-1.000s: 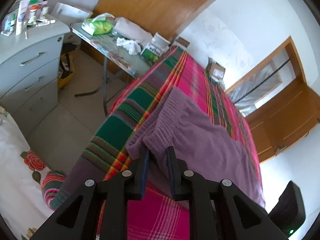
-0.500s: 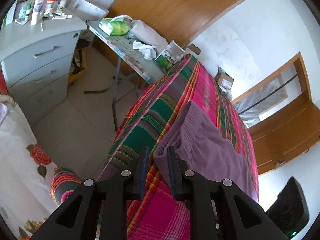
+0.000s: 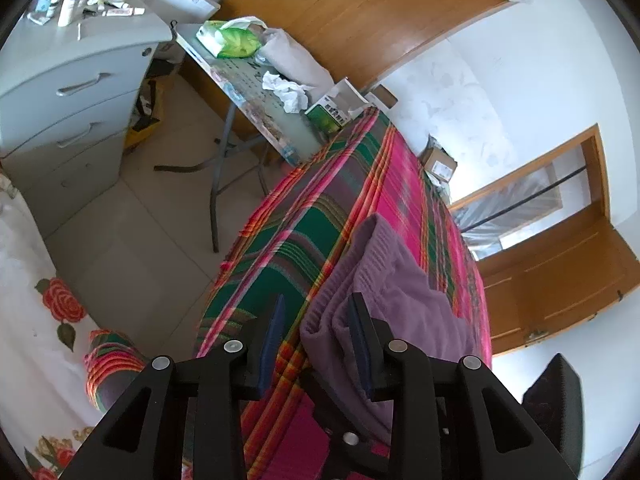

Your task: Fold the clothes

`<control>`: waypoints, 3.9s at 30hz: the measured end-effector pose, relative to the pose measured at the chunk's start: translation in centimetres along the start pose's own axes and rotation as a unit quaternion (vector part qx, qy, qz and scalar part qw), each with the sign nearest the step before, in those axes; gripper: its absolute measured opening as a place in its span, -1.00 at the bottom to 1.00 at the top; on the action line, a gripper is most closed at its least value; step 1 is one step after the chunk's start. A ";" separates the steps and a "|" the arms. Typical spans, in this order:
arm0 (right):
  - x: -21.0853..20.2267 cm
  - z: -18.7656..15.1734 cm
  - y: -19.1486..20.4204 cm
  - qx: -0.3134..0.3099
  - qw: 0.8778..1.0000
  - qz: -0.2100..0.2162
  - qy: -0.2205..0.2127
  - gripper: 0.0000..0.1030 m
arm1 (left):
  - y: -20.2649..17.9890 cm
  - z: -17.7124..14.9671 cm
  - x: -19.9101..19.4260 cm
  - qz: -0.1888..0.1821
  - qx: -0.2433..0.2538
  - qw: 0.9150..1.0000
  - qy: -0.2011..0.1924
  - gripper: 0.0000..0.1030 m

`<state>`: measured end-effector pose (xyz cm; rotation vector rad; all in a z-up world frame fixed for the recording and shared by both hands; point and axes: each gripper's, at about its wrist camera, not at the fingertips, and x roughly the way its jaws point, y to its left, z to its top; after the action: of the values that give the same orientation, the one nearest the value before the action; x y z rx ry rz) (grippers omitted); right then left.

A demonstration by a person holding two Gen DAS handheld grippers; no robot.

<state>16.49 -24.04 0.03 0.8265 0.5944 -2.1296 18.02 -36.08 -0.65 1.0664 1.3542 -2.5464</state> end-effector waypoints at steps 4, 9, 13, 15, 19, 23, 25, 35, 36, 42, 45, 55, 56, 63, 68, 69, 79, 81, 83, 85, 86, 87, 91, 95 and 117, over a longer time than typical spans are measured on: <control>0.2 0.1 -0.5 0.017 1.000 -0.003 -0.002 -0.18 | 0.0 0.7 0.3 0.007 0.003 1.000 0.010 -0.34; -0.8 -0.1 -0.7 0.024 0.999 -0.007 -0.021 -0.58 | -0.3 1.5 1.3 -0.019 0.002 0.999 0.043 -0.23; -2.2 -0.3 -1.3 0.039 0.998 -0.006 -0.046 -0.69 | -1.0 2.1 2.3 -0.037 0.000 0.997 0.063 -0.22; -2.8 -0.5 -1.7 0.048 0.997 -0.003 -0.059 -0.70 | -1.3 2.4 2.8 -0.045 -0.001 0.996 0.073 -0.22; -4.1 -0.9 -2.4 0.064 0.994 0.002 -0.085 -0.71 | -1.3 2.7 4.0 -0.080 -0.023 0.990 0.111 -0.22; -5.1 -1.5 -2.3 0.065 0.993 0.015 -0.099 -0.72 | -1.3 2.9 4.5 -0.075 -0.031 0.989 0.120 -0.21; -5.7 -1.8 -2.6 0.072 0.991 0.022 -0.111 -0.72 | -1.2 3.0 4.6 -0.082 -0.039 0.988 0.123 -0.21; -6.5 -2.2 -2.0 0.060 0.991 0.025 -0.113 -0.72 | -1.8 3.2 4.7 -0.150 -0.065 0.976 0.143 -0.21; -6.4 -2.2 -2.1 0.062 0.992 0.025 -0.112 -0.72 | -1.8 3.2 4.7 -0.151 -0.066 0.976 0.142 -0.21; -5.8 -2.0 -2.3 0.063 0.992 0.032 -0.105 -0.72 | -1.4 3.2 4.5 -0.175 -0.068 0.973 0.137 0.47; -5.8 -2.1 -2.3 0.063 0.992 0.033 -0.105 -0.72 | -1.5 3.0 4.9 -0.177 -0.071 0.971 0.146 0.49; -5.6 -2.0 -2.9 0.065 0.991 0.036 -0.110 -0.72 | -3.0 3.5 7.5 -0.140 -0.050 0.973 0.175 0.46; -5.7 -2.0 -2.9 0.065 0.991 0.036 -0.111 -0.72 | -3.4 3.5 7.8 -0.140 -0.043 0.972 0.181 0.46; -5.7 -1.9 -3.2 0.065 0.991 0.036 -0.112 -0.72 | -4.7 4.4 10.2 -0.142 -0.029 0.970 0.198 0.36; -5.7 -2.0 -3.2 0.067 0.991 0.038 -0.112 -0.72 | -5.2 4.2 12.1 -0.149 -0.029 0.962 0.229 0.04; -5.7 -2.0 -3.2 0.067 0.991 0.038 -0.112 -0.72 | -5.3 4.2 12.5 -0.147 -0.027 0.961 0.233 -0.10; -4.8 -1.3 -2.4 0.058 0.993 0.024 -0.098 -0.73 | -4.7 4.0 12.6 -0.142 -0.026 0.968 0.203 -0.66; -4.5 -1.0 -2.1 0.058 0.993 0.027 -0.097 -0.74 | -4.9 4.2 12.5 -0.141 -0.022 0.969 0.202 -0.67; -4.5 -0.8 -1.9 0.061 0.993 0.033 -0.098 -0.75 | -4.9 4.5 12.1 -0.141 -0.015 0.970 0.198 -0.67; -4.6 -0.5 -1.6 0.059 0.992 0.034 -0.102 -0.75 | -5.0 4.8 11.5 -0.142 -0.007 0.970 0.195 -0.68; -4.4 -0.5 -1.6 0.058 0.993 0.034 -0.100 -0.75 | -5.0 4.9 11.2 -0.144 -0.005 0.971 0.193 -0.68; -4.2 -0.5 -1.5 0.057 0.993 0.034 -0.099 -0.75 | -5.0 4.9 11.1 -0.143 -0.003 0.971 0.193 -0.68; -3.3 -0.8 -1.8 0.066 0.993 0.043 -0.083 -0.75 | -4.5 4.8 12.2 -0.120 -0.006 0.971 0.208 -0.68; -3.8 -0.8 -2.2 0.075 0.992 0.043 -0.089 -0.75 | -4.4 4.6 12.6 -0.117 -0.005 0.970 0.214 -0.68; -12.7 -3.2 -5.0 0.120 0.978 0.041 -0.167 -0.75 | -13.7 2.5 9.3 -0.144 0.073 0.969 0.186 -0.68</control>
<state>20.00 -12.86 7.68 0.5869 0.1285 -2.2237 4.66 -27.26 4.28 1.5444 1.5213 -2.7897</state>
